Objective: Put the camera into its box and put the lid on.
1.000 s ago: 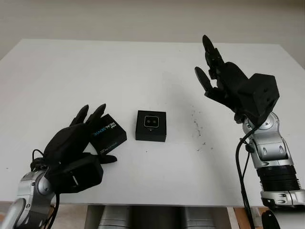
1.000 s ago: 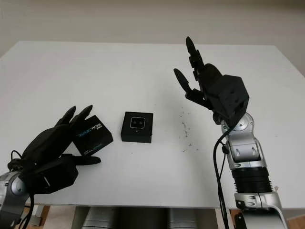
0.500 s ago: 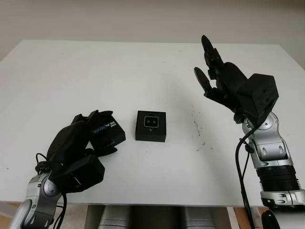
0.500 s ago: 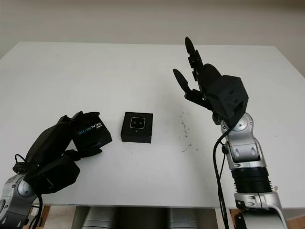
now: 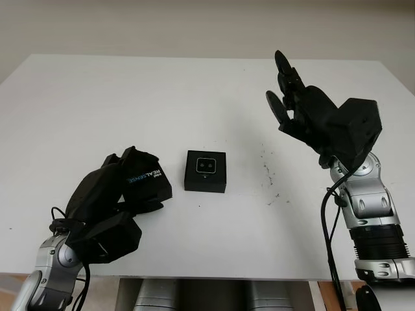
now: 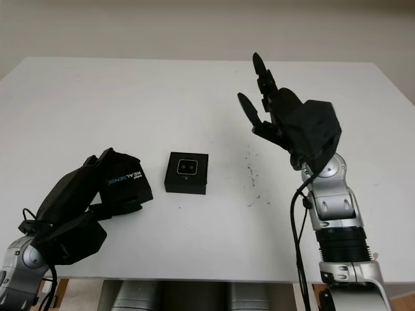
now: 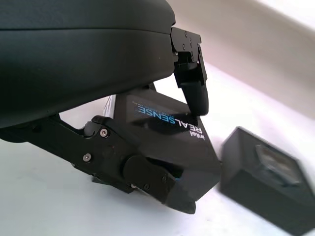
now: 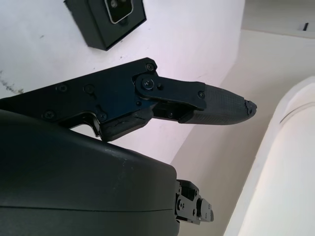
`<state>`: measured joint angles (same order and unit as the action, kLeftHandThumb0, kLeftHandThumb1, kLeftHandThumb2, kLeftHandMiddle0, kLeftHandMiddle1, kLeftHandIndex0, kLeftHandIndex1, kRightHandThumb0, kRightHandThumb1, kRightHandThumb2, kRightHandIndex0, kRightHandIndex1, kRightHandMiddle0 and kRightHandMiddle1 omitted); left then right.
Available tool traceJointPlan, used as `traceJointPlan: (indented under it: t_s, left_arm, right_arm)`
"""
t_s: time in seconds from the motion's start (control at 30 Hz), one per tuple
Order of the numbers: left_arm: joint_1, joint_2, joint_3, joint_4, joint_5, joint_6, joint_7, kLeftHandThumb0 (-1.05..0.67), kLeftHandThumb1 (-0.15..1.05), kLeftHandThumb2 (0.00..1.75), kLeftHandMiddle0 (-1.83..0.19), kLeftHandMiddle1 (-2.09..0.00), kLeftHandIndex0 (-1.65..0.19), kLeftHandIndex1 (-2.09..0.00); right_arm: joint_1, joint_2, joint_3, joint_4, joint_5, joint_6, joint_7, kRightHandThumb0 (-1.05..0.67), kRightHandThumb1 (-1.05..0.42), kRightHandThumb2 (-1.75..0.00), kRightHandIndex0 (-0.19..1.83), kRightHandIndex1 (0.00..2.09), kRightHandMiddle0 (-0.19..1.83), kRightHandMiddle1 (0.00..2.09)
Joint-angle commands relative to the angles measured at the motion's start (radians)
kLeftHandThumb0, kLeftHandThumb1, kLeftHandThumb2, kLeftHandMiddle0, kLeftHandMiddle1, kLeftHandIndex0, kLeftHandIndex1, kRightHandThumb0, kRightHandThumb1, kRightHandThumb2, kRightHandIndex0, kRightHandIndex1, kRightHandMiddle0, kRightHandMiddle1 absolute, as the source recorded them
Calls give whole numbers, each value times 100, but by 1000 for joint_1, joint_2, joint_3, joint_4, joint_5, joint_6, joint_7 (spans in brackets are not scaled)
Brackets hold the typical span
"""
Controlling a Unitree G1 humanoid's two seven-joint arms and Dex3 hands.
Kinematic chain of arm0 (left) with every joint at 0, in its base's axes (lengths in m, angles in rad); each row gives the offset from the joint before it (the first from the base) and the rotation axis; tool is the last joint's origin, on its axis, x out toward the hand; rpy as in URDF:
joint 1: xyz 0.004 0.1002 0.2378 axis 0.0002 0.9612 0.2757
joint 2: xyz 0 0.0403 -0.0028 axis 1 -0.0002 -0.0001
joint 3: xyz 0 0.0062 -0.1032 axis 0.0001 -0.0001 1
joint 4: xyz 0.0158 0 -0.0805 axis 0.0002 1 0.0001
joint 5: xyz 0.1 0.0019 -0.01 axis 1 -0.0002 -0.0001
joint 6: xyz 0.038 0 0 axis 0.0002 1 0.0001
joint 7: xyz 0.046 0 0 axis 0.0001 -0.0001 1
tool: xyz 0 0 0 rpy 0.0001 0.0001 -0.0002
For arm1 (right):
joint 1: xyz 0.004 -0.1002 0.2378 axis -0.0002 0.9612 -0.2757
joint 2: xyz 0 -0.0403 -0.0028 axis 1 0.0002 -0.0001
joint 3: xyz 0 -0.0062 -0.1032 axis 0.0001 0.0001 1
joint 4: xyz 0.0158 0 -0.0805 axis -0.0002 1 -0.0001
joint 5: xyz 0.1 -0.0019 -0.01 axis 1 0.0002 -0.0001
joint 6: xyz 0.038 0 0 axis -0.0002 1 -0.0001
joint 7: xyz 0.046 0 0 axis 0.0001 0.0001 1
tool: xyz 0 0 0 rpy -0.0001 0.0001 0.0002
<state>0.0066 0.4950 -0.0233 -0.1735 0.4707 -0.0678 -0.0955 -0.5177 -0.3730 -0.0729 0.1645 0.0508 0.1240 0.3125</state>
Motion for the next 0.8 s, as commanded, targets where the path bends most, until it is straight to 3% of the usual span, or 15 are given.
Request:
traceJointPlan:
  t_s: [0.0, 0.17, 0.33, 0.57, 0.77]
  left_arm:
    - [-44, 7, 24, -22, -36, -27, -12, -11, 103, 6, -19, -161, -15, -150]
    - [-137, 25, 59, 5, -112, -41, -59, -12, 101, 5, -25, -145, -20, -139]
    - [-230, 43, 74, 48, -147, -34, -91, -15, 101, 6, -30, -151, -25, -138]
    - [-354, 67, 58, 202, -156, -187, -78, -14, 100, 5, -32, -151, -29, -140]
    - [-466, 57, 10, 359, -183, -288, -136, -13, 100, 5, -35, -139, -29, -136]
  right_arm:
    - [4, 11, -14, -13, 25, 3, 8, -79, -105, -66, -19, 0, -19, 0]
    - [10, 20, -22, 4, 63, -5, 28, -77, -105, -69, -19, 0, -19, 0]
    - [24, 32, -23, -34, 67, 56, -1, -73, -105, -70, -19, 0, -19, 0]
    - [28, 38, -14, -41, 63, 70, -11, -74, -105, -67, -19, 0, -19, 0]
    - [20, 40, -8, -32, 59, 63, -8, -75, -105, -68, -19, 0, -19, 0]
